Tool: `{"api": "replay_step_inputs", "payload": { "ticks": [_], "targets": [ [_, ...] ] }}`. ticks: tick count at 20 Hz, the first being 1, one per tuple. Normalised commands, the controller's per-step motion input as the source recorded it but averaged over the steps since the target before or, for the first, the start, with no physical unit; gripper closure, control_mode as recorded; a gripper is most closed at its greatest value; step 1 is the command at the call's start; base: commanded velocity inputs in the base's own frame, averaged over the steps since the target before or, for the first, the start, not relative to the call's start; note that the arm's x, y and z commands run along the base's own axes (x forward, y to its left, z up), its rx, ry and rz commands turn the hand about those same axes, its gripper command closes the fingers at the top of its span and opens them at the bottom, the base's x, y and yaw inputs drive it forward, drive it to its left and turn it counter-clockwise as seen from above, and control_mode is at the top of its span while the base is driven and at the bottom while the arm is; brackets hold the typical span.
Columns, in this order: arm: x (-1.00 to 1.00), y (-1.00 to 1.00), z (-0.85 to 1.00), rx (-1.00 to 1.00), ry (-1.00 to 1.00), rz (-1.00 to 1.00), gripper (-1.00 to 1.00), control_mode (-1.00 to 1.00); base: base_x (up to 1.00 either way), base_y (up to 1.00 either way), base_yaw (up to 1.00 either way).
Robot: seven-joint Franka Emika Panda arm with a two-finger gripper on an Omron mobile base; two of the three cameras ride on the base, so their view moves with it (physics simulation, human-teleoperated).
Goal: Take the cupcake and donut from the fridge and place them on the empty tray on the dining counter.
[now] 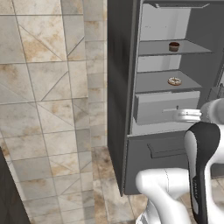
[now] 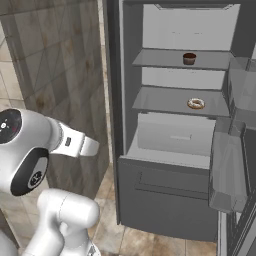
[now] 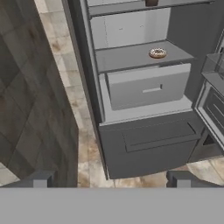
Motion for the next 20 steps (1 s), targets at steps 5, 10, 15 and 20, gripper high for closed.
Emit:
{"api": "replay_step_inputs", "payload": {
  "ticks": [5,10,15,20],
  "targets": [
    [0.08,-0.02,0.00,0.00,0.00,0.01,-1.00,-1.00,0.00,0.00,0.00],
    [0.04,0.00,0.00,0.00,0.00,0.01,-1.00,1.00,0.01,-0.30,0.00],
    [0.00,0.00,0.00,0.00,0.00,0.00,-1.00,1.00,0.00,-0.75,0.00],
    [0.00,0.00,0.00,0.00,0.00,0.00,-1.00,1.00,0.11,-0.29,0.00]
  ]
}}
